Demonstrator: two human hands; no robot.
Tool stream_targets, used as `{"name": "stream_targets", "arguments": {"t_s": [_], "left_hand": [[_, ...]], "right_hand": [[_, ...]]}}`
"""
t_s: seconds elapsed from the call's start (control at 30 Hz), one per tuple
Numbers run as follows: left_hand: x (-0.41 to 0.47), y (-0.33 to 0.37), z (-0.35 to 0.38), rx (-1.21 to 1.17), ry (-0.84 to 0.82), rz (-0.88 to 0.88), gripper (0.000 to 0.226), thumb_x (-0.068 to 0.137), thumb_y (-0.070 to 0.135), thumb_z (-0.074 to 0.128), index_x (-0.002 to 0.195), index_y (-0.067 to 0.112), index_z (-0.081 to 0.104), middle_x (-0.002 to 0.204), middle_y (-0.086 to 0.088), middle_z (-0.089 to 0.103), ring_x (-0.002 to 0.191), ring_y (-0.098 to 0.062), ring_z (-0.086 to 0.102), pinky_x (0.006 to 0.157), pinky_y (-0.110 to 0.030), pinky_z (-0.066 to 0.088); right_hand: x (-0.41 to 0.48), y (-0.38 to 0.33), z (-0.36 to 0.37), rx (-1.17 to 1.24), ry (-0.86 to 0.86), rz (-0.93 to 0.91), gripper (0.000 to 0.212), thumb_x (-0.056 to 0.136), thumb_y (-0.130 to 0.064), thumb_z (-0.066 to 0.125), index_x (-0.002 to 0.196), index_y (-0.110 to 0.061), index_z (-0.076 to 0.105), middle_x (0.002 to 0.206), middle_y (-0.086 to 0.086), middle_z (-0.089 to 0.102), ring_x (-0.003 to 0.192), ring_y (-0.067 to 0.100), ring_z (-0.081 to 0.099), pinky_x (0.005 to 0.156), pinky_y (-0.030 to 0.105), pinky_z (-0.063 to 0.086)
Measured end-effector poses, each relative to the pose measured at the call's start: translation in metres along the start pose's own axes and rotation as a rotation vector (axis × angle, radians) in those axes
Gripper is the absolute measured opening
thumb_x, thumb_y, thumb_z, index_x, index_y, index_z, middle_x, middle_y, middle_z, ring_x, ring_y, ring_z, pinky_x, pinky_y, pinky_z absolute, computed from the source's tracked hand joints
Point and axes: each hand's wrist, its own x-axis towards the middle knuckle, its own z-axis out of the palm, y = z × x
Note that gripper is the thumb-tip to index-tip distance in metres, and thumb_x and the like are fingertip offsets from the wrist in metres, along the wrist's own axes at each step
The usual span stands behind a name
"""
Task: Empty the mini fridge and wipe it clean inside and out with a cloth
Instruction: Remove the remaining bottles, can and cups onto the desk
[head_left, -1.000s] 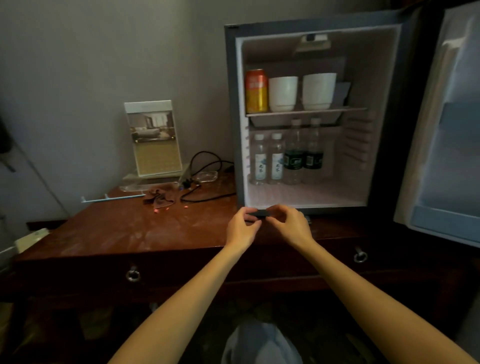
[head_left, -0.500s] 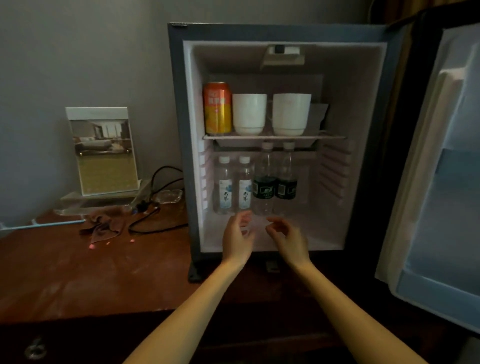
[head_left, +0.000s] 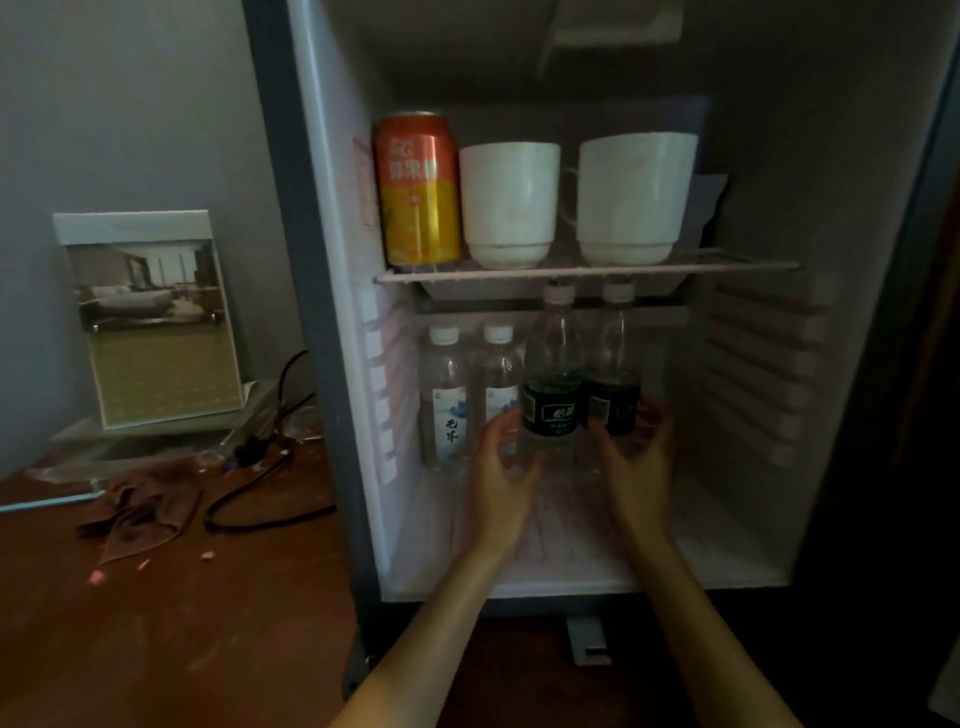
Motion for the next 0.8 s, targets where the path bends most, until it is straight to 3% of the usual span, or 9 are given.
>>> {"name": "stream_targets", "arguments": {"t_s": [0.13, 0.2, 0.3, 0.43, 0.6, 0.7, 0.8], "left_hand": [[0.006, -0.004, 0.000, -0.011, 0.035, 0.047, 0.049, 0.084, 0.000, 0.068, 0.122, 0.026, 0.053, 0.115, 0.007, 0.060, 0.105, -0.004, 0.056, 0.080, -0.010, 0.045], [0.005, -0.005, 0.002, 0.024, -0.015, 0.077, 0.052, 0.085, 0.002, 0.068, 0.127, 0.027, 0.050, 0.121, 0.010, 0.059, 0.110, -0.003, 0.055, 0.086, -0.013, 0.046], [0.002, -0.005, 0.003, 0.005, -0.007, 0.066, 0.053, 0.086, 0.002, 0.066, 0.130, 0.025, 0.048, 0.123, 0.008, 0.058, 0.114, -0.005, 0.054, 0.087, -0.015, 0.047], [-0.001, 0.001, 0.004, 0.045, -0.073, 0.109, 0.056, 0.089, 0.002, 0.063, 0.137, 0.023, 0.043, 0.134, 0.007, 0.053, 0.124, 0.002, 0.048, 0.105, -0.027, 0.043], [-0.001, -0.001, 0.008, 0.128, -0.147, 0.118, 0.069, 0.087, 0.009, 0.063, 0.146, 0.024, 0.031, 0.148, 0.009, 0.041, 0.135, 0.000, 0.037, 0.111, -0.021, 0.033], [0.001, 0.001, 0.015, 0.134, -0.214, 0.067, 0.077, 0.089, 0.013, 0.065, 0.151, 0.026, 0.021, 0.146, 0.022, 0.033, 0.131, 0.015, 0.030, 0.103, -0.006, 0.029], [0.006, 0.000, 0.025, 0.115, -0.233, -0.007, 0.083, 0.088, 0.016, 0.068, 0.152, 0.028, 0.017, 0.151, 0.014, 0.032, 0.135, 0.005, 0.031, 0.104, -0.009, 0.030]], "right_hand": [[0.014, 0.003, 0.006, 0.037, -0.049, -0.008, 0.078, 0.067, -0.049, 0.078, 0.133, -0.036, 0.037, 0.137, -0.005, 0.047, 0.126, 0.015, 0.047, 0.103, 0.038, 0.042], [0.024, 0.002, 0.009, 0.067, -0.101, 0.010, 0.085, 0.073, -0.036, 0.080, 0.143, -0.027, 0.033, 0.140, -0.005, 0.048, 0.125, 0.011, 0.048, 0.102, 0.034, 0.043], [0.034, 0.000, 0.010, 0.029, -0.150, 0.030, 0.077, 0.081, -0.023, 0.074, 0.146, -0.021, 0.032, 0.136, -0.003, 0.052, 0.115, 0.008, 0.050, 0.094, 0.029, 0.043], [0.038, 0.001, 0.008, 0.002, -0.157, 0.019, 0.069, 0.080, -0.025, 0.074, 0.140, -0.020, 0.041, 0.133, -0.001, 0.056, 0.116, 0.014, 0.055, 0.097, 0.035, 0.047], [0.034, -0.002, 0.004, -0.006, -0.101, -0.010, 0.061, 0.080, -0.025, 0.075, 0.133, -0.023, 0.047, 0.124, -0.007, 0.056, 0.109, 0.010, 0.054, 0.084, 0.023, 0.044], [0.033, 0.001, 0.003, 0.015, -0.102, -0.008, 0.066, 0.075, -0.034, 0.075, 0.134, -0.027, 0.045, 0.129, -0.006, 0.055, 0.115, 0.013, 0.056, 0.094, 0.034, 0.048], [0.033, 0.002, 0.002, 0.064, -0.119, 0.007, 0.070, 0.077, -0.028, 0.076, 0.138, -0.024, 0.041, 0.131, -0.004, 0.053, 0.116, 0.012, 0.054, 0.097, 0.035, 0.047]]}}
